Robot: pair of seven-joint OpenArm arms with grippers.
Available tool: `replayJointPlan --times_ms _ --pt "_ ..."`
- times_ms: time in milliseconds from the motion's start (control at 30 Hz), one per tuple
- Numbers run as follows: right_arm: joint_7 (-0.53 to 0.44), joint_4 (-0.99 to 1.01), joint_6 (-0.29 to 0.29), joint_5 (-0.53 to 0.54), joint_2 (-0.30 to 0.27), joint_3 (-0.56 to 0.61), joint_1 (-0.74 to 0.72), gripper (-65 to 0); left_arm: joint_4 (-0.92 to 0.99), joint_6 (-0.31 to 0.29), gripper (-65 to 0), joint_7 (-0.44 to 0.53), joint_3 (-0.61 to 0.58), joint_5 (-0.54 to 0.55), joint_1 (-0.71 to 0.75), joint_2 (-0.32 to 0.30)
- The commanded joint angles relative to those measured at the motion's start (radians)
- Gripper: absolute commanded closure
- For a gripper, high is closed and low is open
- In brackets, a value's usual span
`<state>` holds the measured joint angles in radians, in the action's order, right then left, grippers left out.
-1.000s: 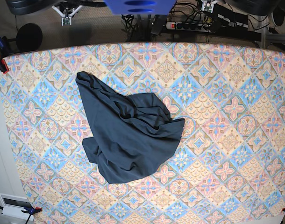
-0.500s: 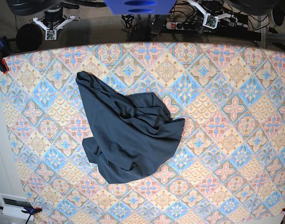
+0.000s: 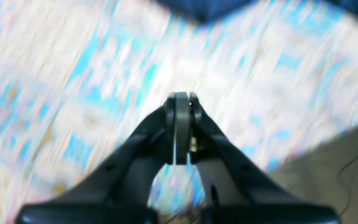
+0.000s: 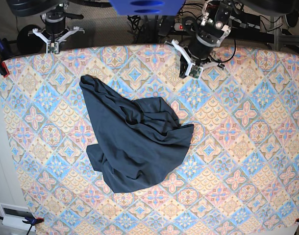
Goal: Layout the t-shirt on the table in an organized manner, then fold the t-shirt properly
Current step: 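Reach the left gripper to the crumpled navy t-shirt and grasp it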
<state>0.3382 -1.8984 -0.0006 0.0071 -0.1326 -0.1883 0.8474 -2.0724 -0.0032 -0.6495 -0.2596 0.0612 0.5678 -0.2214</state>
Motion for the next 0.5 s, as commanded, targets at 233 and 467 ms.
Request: replayJointPlan --times_ms 233,467 --pt "-0.034 -0.019 -0.003 0.0 -0.009 0.039 -0.006 0.0 0.025 -0.001 -19.3 -0.158 -0.002 0.15 -0.299 0.135" --pt "-0.034 -0.019 -0.003 0.0 -0.009 0.051 -0.006 0.0 0.253 -0.001 -32.6 -0.155 -0.005 0.159 -0.481 0.208"
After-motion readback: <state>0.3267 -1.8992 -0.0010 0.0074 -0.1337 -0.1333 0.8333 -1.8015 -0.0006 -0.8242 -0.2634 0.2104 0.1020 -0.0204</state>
